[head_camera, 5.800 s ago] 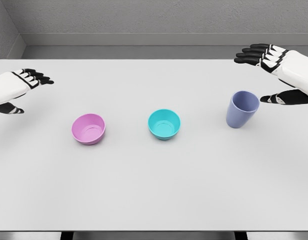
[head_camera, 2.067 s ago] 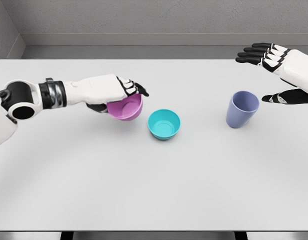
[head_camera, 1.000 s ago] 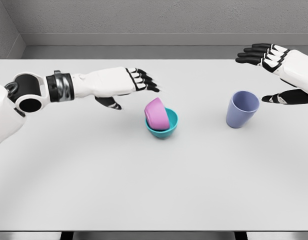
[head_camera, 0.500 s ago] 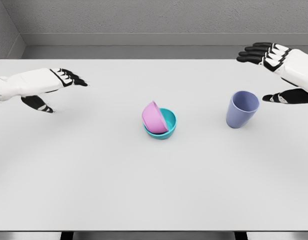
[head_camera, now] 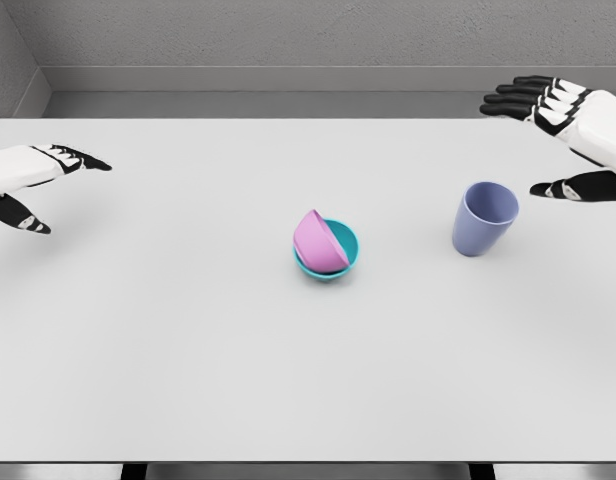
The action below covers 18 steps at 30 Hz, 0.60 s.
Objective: Stacking bowl and cup with both arms
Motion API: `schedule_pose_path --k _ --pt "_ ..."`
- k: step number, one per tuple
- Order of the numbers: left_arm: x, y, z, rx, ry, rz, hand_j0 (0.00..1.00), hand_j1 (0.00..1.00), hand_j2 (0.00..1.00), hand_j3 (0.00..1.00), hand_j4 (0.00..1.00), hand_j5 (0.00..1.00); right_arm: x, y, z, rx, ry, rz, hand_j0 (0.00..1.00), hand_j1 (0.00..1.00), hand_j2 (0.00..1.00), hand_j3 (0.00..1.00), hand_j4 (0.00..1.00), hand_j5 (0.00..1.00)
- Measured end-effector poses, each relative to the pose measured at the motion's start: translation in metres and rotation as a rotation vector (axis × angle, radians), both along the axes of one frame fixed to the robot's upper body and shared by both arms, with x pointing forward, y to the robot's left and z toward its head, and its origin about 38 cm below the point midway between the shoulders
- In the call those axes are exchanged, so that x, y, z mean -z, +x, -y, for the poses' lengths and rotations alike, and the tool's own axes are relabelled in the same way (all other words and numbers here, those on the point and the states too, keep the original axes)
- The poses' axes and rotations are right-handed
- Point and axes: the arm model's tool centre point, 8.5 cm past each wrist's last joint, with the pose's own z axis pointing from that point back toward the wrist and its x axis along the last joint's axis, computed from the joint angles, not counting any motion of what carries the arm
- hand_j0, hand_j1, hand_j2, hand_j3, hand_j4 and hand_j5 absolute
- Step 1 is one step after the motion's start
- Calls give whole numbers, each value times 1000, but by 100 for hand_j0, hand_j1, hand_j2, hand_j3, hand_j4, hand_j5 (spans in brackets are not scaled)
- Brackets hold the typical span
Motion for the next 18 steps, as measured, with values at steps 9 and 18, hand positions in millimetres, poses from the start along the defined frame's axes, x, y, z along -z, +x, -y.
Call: schedule_pose_path --k 9,18 --pt "2 1 2 2 -5 -3 100 100 100 100 100 100 -3 2 3 9 -76 -16 100 100 100 100 100 100" --pt "4 1 4 5 -6 -7 100 100 100 100 100 100 5 2 2 -6 -235 -89 100 100 100 100 100 100"
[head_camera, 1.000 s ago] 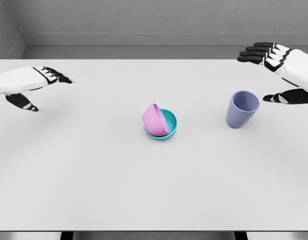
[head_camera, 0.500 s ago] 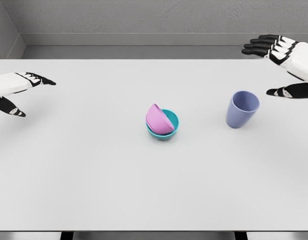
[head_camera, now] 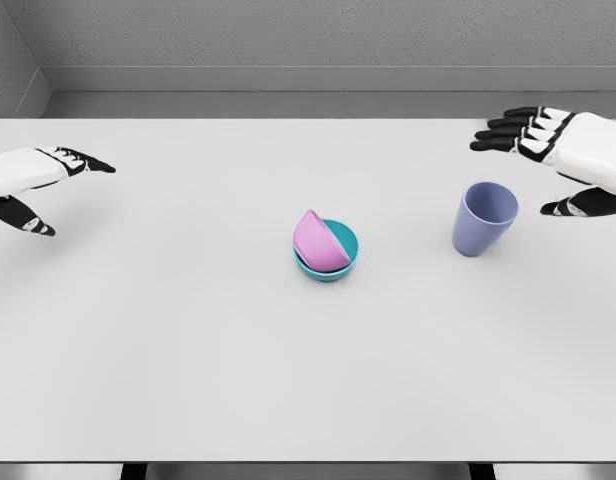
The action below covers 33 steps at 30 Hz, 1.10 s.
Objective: Stacking bowl and cup with both arms
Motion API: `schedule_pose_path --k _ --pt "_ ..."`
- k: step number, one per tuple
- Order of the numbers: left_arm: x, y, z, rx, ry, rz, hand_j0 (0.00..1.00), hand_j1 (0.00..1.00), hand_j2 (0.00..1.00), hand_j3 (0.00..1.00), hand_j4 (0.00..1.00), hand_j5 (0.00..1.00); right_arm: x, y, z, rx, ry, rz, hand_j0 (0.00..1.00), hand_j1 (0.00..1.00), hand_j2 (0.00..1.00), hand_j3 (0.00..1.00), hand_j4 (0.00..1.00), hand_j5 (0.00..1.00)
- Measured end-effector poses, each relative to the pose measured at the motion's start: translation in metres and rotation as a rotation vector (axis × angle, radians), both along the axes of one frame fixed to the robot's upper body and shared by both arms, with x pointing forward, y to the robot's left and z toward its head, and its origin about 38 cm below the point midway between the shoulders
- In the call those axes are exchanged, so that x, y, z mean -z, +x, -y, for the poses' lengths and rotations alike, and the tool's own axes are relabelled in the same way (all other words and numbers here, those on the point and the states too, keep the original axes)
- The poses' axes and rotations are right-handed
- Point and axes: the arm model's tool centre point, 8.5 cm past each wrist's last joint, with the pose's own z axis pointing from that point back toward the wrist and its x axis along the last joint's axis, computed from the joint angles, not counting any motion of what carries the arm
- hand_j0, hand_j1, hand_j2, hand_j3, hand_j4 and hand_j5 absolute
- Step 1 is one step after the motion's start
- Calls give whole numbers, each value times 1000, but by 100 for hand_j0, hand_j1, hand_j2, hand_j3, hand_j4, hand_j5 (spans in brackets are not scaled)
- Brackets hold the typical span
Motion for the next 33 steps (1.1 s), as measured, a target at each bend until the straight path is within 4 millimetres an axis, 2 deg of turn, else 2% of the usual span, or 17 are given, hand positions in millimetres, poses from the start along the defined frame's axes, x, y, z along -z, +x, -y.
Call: schedule_pose_path --k 6,10,14,18,21,24,28,33 --pt "1 0 1 2 0 -1 100 100 100 100 100 100 -3 10 -8 7 -146 0 100 100 100 100 100 100" --pt "1 0 1 2 0 -2 100 100 100 100 100 100 7 15 -7 41 -186 -34 100 100 100 100 100 100" --pt "1 0 2 4 0 -2 100 100 100 100 100 100 -18 34 -15 73 -231 -10 100 100 100 100 100 100" --pt "1 0 2 5 0 -2 100 100 100 100 100 100 16 39 -24 58 -265 -110 100 100 100 100 100 100" --pt "1 0 2 5 0 -2 100 100 100 100 100 100 30 39 -26 52 -274 -152 100 100 100 100 100 100" --pt "1 0 2 5 0 -2 100 100 100 100 100 100 32 43 -26 54 -277 -164 100 100 100 100 100 100" --pt "1 0 2 5 0 -2 100 100 100 100 100 100 48 49 -15 84 -284 -217 100 100 100 100 100 100" --pt "1 0 2 5 0 -1 100 100 100 100 100 100 44 62 -16 102 -268 -212 100 100 100 100 100 100"
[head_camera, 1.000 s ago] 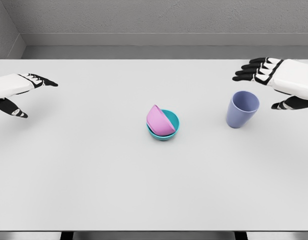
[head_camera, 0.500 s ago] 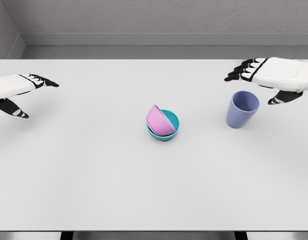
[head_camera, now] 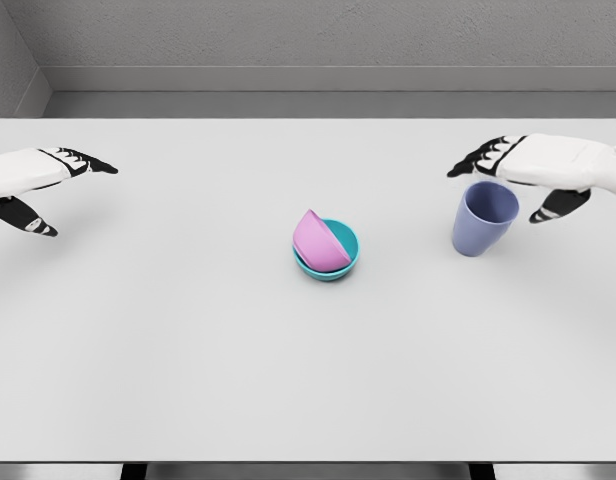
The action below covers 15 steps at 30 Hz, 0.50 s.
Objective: Stacking bowl and cup with both arms
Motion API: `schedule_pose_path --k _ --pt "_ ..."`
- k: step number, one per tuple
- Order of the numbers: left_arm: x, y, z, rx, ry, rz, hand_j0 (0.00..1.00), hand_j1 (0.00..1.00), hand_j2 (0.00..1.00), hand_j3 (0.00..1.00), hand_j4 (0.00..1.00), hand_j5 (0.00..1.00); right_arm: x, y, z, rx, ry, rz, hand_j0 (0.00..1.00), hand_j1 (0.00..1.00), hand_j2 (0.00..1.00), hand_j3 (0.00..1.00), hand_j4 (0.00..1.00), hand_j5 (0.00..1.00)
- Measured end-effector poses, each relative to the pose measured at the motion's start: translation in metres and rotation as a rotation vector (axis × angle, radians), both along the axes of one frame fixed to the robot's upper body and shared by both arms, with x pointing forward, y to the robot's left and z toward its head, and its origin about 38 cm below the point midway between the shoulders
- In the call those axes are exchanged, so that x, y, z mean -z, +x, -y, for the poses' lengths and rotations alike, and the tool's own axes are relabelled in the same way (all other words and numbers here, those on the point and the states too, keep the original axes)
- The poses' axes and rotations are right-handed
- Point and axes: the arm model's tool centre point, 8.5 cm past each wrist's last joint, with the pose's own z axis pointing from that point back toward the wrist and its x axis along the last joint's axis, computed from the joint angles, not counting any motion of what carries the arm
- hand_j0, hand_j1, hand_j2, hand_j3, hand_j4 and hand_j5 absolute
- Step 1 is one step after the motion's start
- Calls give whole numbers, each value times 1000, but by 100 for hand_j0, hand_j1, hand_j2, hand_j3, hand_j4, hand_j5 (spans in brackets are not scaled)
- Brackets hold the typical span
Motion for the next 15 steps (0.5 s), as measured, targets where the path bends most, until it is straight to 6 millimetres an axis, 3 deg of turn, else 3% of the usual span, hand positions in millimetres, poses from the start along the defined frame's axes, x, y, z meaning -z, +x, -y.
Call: schedule_pose_path --k 15 --pt "1 0 0 0 4 -2 100 100 100 100 100 100 19 16 6 55 30 -44 100 100 100 100 100 100"
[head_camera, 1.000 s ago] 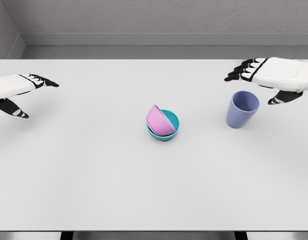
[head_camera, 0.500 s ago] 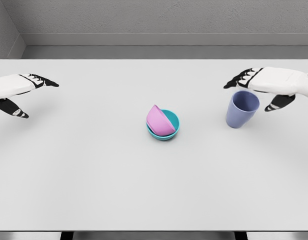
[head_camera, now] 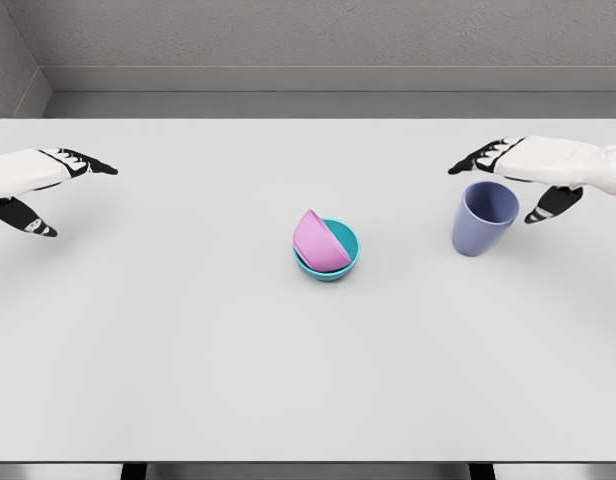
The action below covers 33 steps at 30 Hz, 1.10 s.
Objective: Stacking bowl and cup with both arms
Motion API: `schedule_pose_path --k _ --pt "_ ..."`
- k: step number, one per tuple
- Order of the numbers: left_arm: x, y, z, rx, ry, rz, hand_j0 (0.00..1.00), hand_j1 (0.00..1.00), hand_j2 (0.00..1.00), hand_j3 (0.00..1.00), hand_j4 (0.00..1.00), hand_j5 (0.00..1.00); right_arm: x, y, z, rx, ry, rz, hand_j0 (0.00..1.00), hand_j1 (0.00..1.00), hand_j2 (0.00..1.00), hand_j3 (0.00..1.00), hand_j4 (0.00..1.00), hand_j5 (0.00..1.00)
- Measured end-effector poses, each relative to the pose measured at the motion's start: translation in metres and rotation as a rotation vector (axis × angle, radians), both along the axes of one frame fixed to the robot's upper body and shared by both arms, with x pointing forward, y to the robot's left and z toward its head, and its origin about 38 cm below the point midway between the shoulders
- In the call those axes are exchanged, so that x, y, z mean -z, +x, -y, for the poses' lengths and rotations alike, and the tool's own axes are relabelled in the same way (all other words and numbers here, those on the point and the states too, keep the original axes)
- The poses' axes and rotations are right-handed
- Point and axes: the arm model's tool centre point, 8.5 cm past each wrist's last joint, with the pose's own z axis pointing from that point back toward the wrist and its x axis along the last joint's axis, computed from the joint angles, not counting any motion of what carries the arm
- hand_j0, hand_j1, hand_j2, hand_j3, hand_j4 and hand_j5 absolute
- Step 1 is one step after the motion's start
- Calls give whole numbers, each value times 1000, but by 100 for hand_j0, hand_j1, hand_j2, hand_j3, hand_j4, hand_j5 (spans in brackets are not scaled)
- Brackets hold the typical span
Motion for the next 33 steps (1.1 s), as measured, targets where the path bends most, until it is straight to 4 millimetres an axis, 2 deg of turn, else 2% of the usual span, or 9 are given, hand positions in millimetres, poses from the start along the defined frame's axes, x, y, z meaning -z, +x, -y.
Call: schedule_pose_path --k 17,18,20,21,29,33 --pt "1 0 0 1 3 -1 100 100 100 100 100 100 27 6 -17 -29 -23 -69 100 100 100 100 100 100" --pt "1 0 0 1 3 -1 100 100 100 100 100 100 29 6 -17 -28 -25 -73 92 92 92 92 92 92" --pt "1 0 0 1 3 -1 100 100 100 100 100 100 30 5 -17 -33 -30 -75 70 70 70 70 70 70" --pt "1 0 0 1 3 -1 100 100 100 100 100 100 31 5 -17 -36 -31 -75 65 65 65 65 65 65" --pt "1 0 0 1 3 -1 100 100 100 100 100 100 30 4 -19 -49 -34 -69 63 63 63 63 63 63" --pt "1 0 0 1 3 -1 100 100 100 100 100 100 19 7 -21 -54 -33 -47 63 63 63 63 63 63"
